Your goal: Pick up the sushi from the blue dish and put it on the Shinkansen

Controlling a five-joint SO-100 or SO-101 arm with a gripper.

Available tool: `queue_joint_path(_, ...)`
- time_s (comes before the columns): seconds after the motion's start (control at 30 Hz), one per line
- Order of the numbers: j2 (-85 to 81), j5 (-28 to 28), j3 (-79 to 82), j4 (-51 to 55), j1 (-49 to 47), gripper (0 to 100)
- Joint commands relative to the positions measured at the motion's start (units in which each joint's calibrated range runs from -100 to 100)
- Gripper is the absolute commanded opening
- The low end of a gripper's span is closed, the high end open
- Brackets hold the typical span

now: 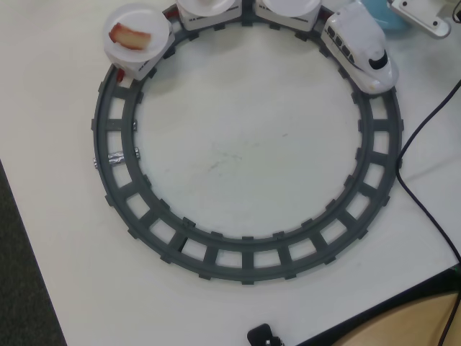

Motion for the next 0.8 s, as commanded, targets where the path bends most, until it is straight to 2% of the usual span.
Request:
queue_joint_path(0.0, -0.7, -0.1, -1.6, -0.2, 0.2, 3)
queue_joint_path(0.27, -1.6, -0.7, -1.7, -4.2, 2.1, 2)
queue_joint_path(0.5, -18.2, 0.5, -1.3, -2.3, 3.9, 2)
queue_joint_path(0.67, -34.4, 9.2, -0.1, 11.6, 4.2, 2)
queue_joint_path(0.77, -42.3, 14.4, 4.2, 14.1, 4.1, 2)
